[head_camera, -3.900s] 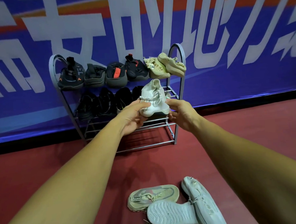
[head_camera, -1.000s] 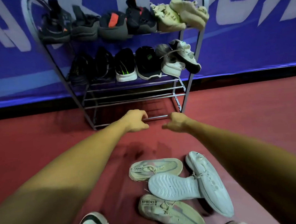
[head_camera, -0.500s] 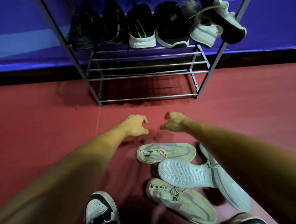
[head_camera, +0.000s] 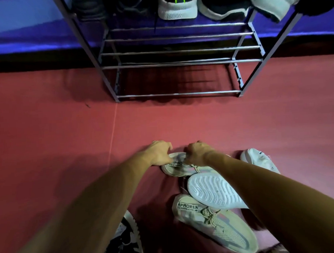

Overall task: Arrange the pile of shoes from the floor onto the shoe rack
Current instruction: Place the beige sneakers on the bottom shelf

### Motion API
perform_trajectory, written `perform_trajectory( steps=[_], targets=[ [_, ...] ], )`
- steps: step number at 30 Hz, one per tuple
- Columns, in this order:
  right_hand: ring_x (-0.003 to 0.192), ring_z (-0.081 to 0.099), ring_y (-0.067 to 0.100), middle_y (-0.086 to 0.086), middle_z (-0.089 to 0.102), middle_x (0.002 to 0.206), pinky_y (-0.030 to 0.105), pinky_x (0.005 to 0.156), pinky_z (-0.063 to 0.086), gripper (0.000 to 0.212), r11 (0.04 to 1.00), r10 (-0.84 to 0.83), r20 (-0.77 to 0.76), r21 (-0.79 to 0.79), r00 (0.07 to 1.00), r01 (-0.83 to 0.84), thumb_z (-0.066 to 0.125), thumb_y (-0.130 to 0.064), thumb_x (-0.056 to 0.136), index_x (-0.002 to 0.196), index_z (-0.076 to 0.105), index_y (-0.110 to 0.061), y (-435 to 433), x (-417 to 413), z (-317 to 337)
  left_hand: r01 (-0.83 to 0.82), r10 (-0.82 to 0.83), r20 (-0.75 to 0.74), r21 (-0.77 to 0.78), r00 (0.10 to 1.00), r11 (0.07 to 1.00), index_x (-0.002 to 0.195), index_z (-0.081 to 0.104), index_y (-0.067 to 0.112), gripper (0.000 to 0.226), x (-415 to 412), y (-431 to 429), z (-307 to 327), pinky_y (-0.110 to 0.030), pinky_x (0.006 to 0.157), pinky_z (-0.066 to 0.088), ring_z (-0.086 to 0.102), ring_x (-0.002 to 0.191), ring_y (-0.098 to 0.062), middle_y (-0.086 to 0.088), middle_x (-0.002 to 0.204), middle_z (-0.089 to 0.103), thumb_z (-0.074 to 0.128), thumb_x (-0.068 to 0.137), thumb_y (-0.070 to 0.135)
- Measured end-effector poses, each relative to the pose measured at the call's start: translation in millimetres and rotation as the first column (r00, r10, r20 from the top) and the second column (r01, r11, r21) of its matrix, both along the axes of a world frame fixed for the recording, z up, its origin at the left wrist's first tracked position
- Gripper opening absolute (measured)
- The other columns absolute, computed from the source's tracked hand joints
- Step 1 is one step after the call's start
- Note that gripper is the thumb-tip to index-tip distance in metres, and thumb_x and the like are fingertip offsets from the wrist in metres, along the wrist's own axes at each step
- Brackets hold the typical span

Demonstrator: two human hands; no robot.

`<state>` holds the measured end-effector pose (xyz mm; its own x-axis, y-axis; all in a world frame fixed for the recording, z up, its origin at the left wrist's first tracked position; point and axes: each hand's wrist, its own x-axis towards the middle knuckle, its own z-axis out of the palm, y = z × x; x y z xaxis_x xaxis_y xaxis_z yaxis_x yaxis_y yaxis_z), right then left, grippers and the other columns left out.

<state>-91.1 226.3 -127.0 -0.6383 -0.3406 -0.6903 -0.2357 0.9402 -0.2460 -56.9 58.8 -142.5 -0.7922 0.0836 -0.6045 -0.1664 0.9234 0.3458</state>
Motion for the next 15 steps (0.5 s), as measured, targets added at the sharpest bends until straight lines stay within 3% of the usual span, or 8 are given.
perform_trajectory(
  steps=[3,10,15],
  targets=[
    [0.108,0.067,0.027,0.008,0.068,0.123,0.034,0.090,0.055,0.037,0.999,-0.030,-0.072,0.015,0.997,0.031,0.060,-0.033,0.091,0.127,0.067,-0.025,3.2,3.9,-5.0,0.022,-0.022,0.013,-0.018,1.000,1.000,0.128,0.059,0.015,0.048,2.0,1.1,-5.3,-0.029,0.095,0.044,0.058,0.114,-0.028,-0.009,0.123,0.064,0.070,0.083,0.028],
    [0.100,0.070,0.025,0.004,0.072,0.112,0.032,0.083,0.055,0.023,0.998,-0.021,-0.204,0.061,0.979,0.034,0.065,-0.030,0.093,0.112,0.071,-0.020,-0.9,9.4,-2.6,-0.035,0.034,0.018,0.010,0.999,0.999,0.130,0.059,0.018,0.051,-3.7,9.2,2.6,-0.033,0.102,0.047,0.058,0.121,-0.026,-0.006,0.130,0.063,0.071,0.084,0.038],
    [0.107,0.069,0.027,0.004,0.072,0.116,0.034,0.088,0.053,0.028,1.000,-0.028,-0.273,0.003,0.962,0.030,0.064,-0.038,0.093,0.115,0.072,-0.023,-7.3,14.7,13.3,0.000,0.001,-0.020,0.030,1.000,1.000,0.103,0.063,0.026,0.030,-5.4,19.7,21.8,-0.038,0.092,0.053,0.063,0.105,-0.026,-0.003,0.112,0.068,0.070,0.076,0.038]
  ],
)
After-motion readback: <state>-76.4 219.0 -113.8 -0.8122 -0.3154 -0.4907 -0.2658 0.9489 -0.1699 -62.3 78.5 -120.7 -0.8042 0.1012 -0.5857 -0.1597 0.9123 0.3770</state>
